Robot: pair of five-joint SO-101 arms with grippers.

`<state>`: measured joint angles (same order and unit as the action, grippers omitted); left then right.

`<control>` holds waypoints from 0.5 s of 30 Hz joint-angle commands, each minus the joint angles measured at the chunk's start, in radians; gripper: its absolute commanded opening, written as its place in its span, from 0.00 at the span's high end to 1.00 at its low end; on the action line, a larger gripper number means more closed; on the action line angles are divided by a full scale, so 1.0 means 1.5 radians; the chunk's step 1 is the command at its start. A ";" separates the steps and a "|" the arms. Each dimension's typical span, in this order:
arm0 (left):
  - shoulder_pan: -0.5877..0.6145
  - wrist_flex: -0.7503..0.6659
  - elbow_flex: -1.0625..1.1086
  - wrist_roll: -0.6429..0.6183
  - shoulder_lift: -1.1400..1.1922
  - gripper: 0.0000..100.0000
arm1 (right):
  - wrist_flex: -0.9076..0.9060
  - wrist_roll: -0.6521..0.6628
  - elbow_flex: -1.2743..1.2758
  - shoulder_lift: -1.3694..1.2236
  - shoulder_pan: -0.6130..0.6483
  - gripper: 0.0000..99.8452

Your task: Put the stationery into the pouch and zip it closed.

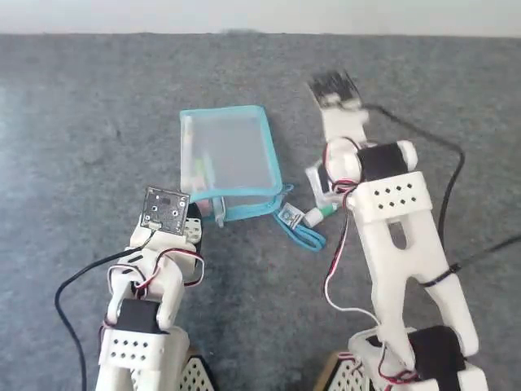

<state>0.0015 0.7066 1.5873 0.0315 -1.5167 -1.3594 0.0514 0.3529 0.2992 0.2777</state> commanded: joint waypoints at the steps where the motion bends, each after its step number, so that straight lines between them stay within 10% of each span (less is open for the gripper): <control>1: 0.026 0.096 -0.113 -0.039 0.000 0.99 | 0.088 -0.030 0.079 -0.030 -0.034 0.75; 15: 0.051 -0.001 -0.049 -0.016 0.000 0.99 | 0.047 -0.285 -0.190 -0.351 0.030 0.75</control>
<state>0.0721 0.7495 1.5275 -0.0023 -1.5152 -1.2674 -0.2984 0.2102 -0.1780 0.3222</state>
